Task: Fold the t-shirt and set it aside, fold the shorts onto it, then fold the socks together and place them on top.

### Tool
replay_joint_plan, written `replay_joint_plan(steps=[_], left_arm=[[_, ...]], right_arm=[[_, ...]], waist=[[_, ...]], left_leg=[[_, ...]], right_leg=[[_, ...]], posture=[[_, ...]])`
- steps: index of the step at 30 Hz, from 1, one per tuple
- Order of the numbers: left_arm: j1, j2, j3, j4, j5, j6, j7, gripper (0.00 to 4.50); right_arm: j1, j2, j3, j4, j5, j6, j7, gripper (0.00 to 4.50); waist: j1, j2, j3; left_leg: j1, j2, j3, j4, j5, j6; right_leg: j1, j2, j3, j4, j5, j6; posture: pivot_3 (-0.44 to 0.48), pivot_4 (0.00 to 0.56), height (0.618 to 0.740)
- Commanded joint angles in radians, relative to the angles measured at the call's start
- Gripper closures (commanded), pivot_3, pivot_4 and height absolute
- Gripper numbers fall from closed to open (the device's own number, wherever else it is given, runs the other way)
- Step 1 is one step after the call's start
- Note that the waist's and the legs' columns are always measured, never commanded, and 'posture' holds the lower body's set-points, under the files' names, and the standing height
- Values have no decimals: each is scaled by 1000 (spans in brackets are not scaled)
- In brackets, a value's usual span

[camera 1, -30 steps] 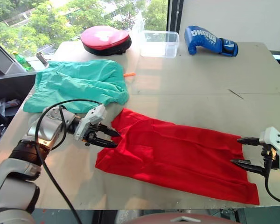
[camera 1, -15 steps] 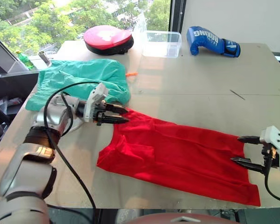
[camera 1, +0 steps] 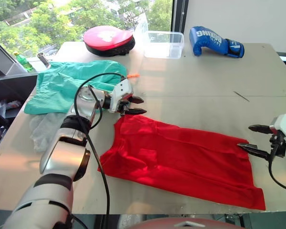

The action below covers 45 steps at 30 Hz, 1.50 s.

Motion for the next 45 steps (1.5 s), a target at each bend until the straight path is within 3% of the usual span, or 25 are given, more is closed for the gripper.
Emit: replay_joint_plan(steps=[1, 4, 7, 9, 10, 11, 14, 18, 32, 36, 45], left_arm=[[-36, 4, -19, 85, 98, -118, -13, 1700], [-55, 11, -50, 143, 179, -182, -18, 1700], [-72, 9, -70, 185, 244, -227, 15, 1737], [-81, -3, -67, 205, 266, -233, 31, 1737], [-84, -8, -66, 212, 275, -234, 31, 1737], [-84, -11, -67, 216, 282, -239, 23, 1737], [-83, -16, -61, 219, 294, -249, -1, 2663], [-91, -6, -45, 221, 290, -240, -54, 3926], [-146, 9, 72, 236, 234, -112, -191, 3926], [-137, 4, 76, 226, 245, -152, -143, 3104], [-119, 7, 11, 243, 339, -185, -143, 3104]], right_arm=[[-58, -7, 56, 31, -29, 23, -22, 0], [-104, -23, 130, 72, -73, 29, -13, 0], [-157, -26, 188, 119, -104, 24, -2, 744], [-180, -28, 211, 133, -108, 27, 13, 1756], [-189, -30, 221, 137, -110, 29, 19, 2480], [-193, -33, 228, 137, -112, 29, 27, 2842], [-199, -34, 236, 133, -113, 34, 38, 4418], [-205, -34, 245, 129, -117, 34, 43, 4500], [-209, -14, 266, 144, -142, 4, 38, 4500], [-202, -14, 264, 136, -143, 3, 36, 4500], [-210, -18, 268, 143, -150, -6, 34, 4500]], waist=[[-7, 0, 0], [-6, 0, 0], [-3, 0, 0], [-3, 0, 0], [-3, 0, 0], [-3, 0, 0], [-3, 0, -1], [-3, 0, -1], [-6, 0, -1], [-6, 0, -1], [-6, 0, -1]], left_leg=[[0, 0, 0, -1, 0, 0], [0, 0, 0, -1, 0, 0], [0, 0, 0, 0, 0, 0], [0, 0, 0, 0, 0, 0], [0, 0, 0, 0, 0, 0], [0, 0, 0, 0, 0, 0], [1, 0, 0, 0, 0, 0], [1, 0, 0, 1, 0, 0], [1, 0, 0, 0, 0, 0], [1, 0, 0, 0, 0, 0], [1, 0, 0, 0, 0, 0]], right_leg=[[0, 0, 0, 0, 0, 0], [-1, 0, 0, 0, 0, 0], [-1, 0, 0, 0, 0, 0], [0, 0, 0, 1, 0, 0], [0, 0, 0, 1, 0, 0], [0, 0, 0, 1, 0, 0], [0, 0, 0, 2, 0, 0], [0, 0, 0, 2, 0, 0], [0, 0, 0, 2, 0, 0], [0, 0, 0, 2, 0, 0], [0, 0, 0, 2, 0, 0]], posture=[[0, 150, 731], [0, 150, 731], [0, 150, 731], [0, 150, 731], [0, 150, 731], [0, 150, 731], [0, 150, 731], [0, 150, 731], [0, 150, 731], [0, 150, 731], [0, 150, 731]])
